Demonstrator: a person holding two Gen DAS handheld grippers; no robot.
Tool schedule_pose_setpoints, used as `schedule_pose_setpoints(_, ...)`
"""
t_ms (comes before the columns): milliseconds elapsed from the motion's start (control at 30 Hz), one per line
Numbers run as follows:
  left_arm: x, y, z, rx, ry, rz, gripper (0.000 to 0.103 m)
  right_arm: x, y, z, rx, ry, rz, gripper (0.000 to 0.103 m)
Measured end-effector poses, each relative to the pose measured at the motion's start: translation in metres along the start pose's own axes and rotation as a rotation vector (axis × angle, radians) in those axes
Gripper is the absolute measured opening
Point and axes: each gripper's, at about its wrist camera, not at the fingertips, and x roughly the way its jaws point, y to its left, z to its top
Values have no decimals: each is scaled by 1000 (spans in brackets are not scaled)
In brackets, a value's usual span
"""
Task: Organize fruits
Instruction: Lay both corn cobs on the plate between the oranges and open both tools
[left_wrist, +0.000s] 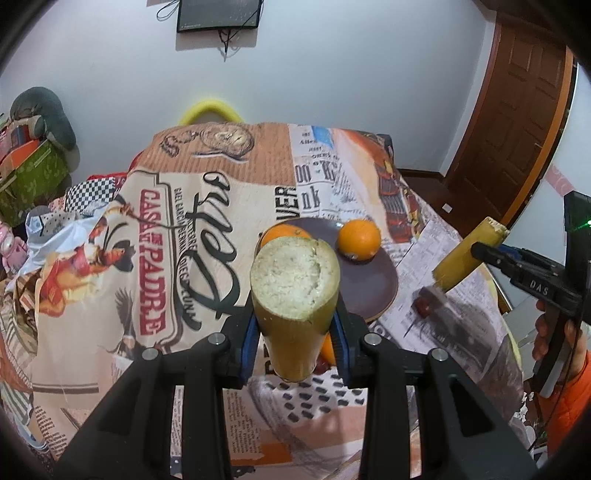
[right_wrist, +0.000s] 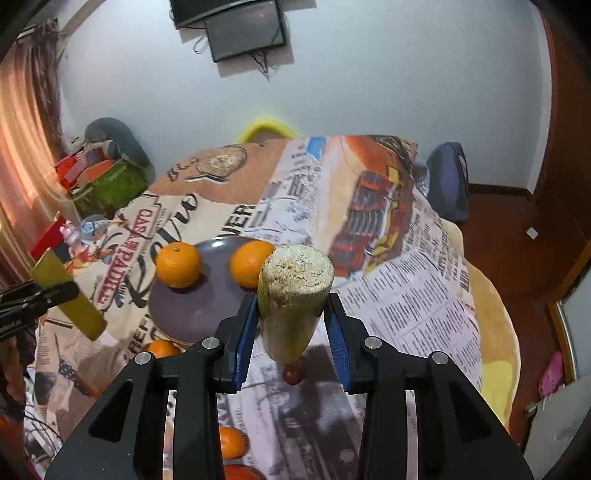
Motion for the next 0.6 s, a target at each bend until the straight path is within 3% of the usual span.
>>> schedule_pose_setpoints(600, 62, -26, 21, 66, 64, -50, 35, 50, 39, 7, -95, 70, 79, 34)
